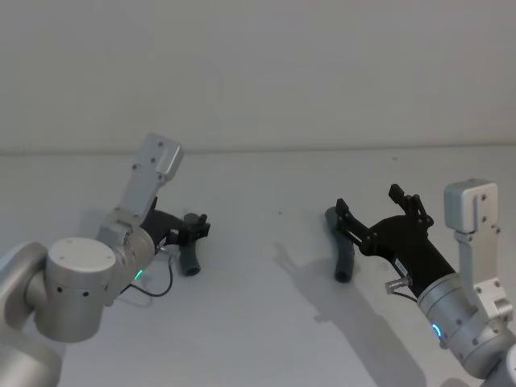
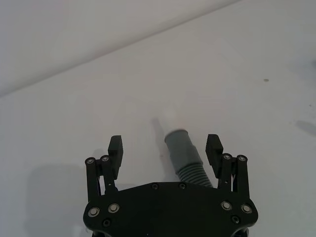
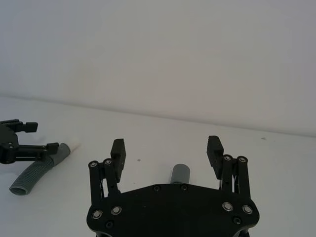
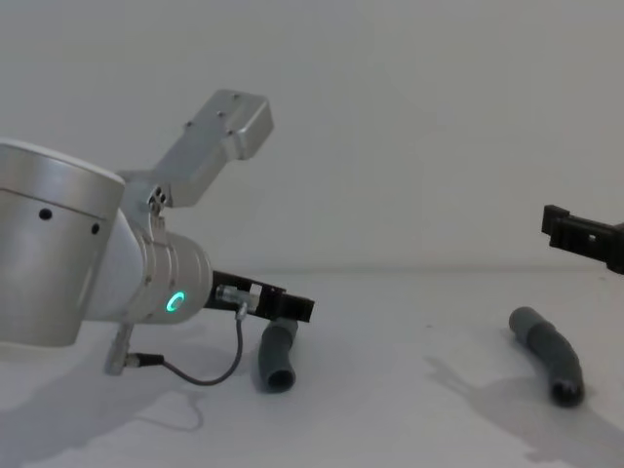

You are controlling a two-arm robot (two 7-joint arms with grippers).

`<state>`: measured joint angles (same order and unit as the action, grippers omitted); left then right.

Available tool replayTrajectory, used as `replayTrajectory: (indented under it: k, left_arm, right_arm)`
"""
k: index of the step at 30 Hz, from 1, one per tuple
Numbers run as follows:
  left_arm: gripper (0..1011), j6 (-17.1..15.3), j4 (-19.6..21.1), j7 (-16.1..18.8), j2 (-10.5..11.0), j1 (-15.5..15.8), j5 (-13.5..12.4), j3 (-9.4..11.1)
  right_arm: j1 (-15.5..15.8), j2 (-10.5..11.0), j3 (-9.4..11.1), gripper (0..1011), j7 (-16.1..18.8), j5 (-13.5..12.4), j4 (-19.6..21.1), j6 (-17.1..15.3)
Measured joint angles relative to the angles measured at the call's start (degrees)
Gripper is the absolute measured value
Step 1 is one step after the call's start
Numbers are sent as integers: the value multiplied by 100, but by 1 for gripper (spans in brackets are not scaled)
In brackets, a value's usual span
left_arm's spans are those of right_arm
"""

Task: Use both hands to pick up one end of the pipe from the table, align the ends, and insert them.

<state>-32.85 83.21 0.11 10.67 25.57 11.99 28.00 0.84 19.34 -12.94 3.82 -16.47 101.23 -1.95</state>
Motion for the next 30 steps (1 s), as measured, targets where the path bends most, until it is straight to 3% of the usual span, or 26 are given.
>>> replayTrajectory:
  k: [30]
  left_arm:
    - [1002, -213, -356, -175, -252, -79, 162, -205]
  right_arm:
    - [0, 0, 0, 1003, 0, 0, 0, 0]
